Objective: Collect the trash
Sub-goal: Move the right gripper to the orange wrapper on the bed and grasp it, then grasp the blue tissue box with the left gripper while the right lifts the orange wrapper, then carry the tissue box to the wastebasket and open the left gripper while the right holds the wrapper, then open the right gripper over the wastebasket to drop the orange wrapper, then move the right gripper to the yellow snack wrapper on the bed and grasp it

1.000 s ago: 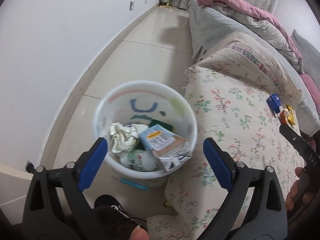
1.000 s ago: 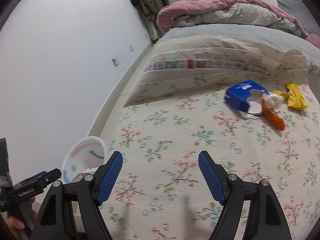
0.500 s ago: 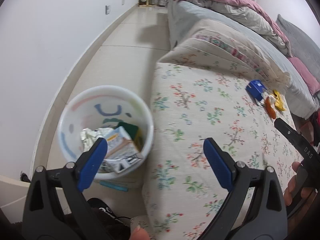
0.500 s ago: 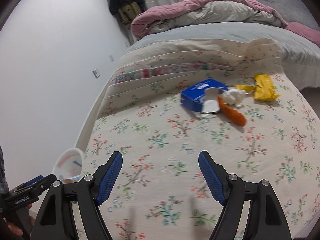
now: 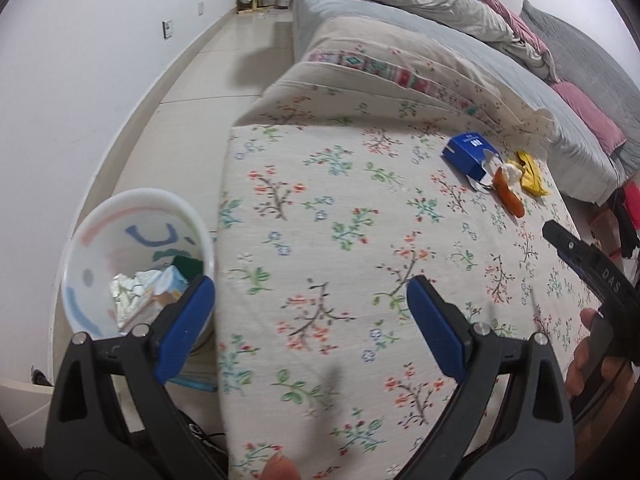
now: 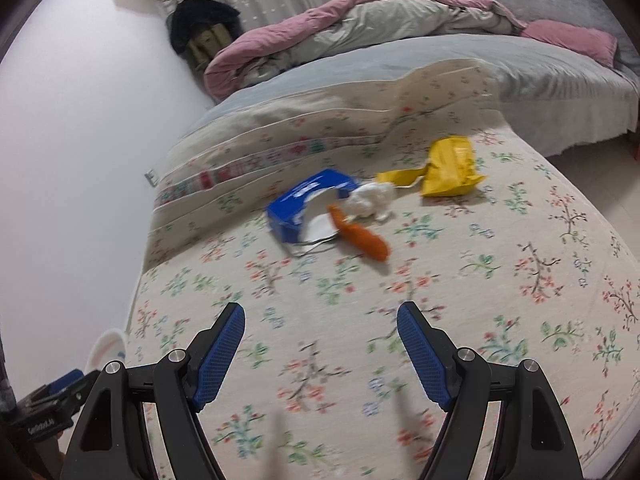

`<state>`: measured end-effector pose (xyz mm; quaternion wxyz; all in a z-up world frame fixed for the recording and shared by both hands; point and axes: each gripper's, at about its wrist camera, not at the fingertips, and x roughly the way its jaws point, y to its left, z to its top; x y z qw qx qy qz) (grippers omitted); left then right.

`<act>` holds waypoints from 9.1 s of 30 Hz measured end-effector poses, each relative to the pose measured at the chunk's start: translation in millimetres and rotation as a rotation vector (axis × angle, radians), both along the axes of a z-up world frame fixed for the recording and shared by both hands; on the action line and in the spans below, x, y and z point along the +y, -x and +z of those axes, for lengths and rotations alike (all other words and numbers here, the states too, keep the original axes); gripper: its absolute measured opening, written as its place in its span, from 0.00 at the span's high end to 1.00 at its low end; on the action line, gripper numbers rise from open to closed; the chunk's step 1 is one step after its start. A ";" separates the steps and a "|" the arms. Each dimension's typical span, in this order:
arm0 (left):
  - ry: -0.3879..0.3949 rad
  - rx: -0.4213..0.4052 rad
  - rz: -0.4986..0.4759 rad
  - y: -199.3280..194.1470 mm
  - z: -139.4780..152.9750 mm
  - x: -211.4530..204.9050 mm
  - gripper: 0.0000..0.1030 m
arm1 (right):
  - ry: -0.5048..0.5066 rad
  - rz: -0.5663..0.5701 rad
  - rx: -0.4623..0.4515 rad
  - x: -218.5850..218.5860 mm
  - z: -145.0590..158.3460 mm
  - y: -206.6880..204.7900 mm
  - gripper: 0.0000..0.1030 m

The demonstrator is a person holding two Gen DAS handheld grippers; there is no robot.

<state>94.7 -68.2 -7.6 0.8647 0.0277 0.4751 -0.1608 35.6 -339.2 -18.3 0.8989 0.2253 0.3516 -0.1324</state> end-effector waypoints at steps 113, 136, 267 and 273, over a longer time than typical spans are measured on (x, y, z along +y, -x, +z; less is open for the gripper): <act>0.087 -0.090 -0.103 -25.9 7.6 -7.0 0.46 | 0.041 0.178 -0.054 25.9 21.3 -22.6 0.88; 0.090 -0.107 0.212 -20.2 12.5 144.7 0.46 | 0.064 0.429 -0.044 158.4 10.5 -62.7 0.88; -0.044 0.023 -0.122 -34.9 -27.1 -81.6 0.01 | 0.043 -0.105 0.083 -72.0 -11.4 -25.7 0.17; -0.028 0.046 -0.119 -52.1 -33.7 -94.5 0.01 | 0.066 -0.140 0.098 -105.2 -18.2 -51.0 0.17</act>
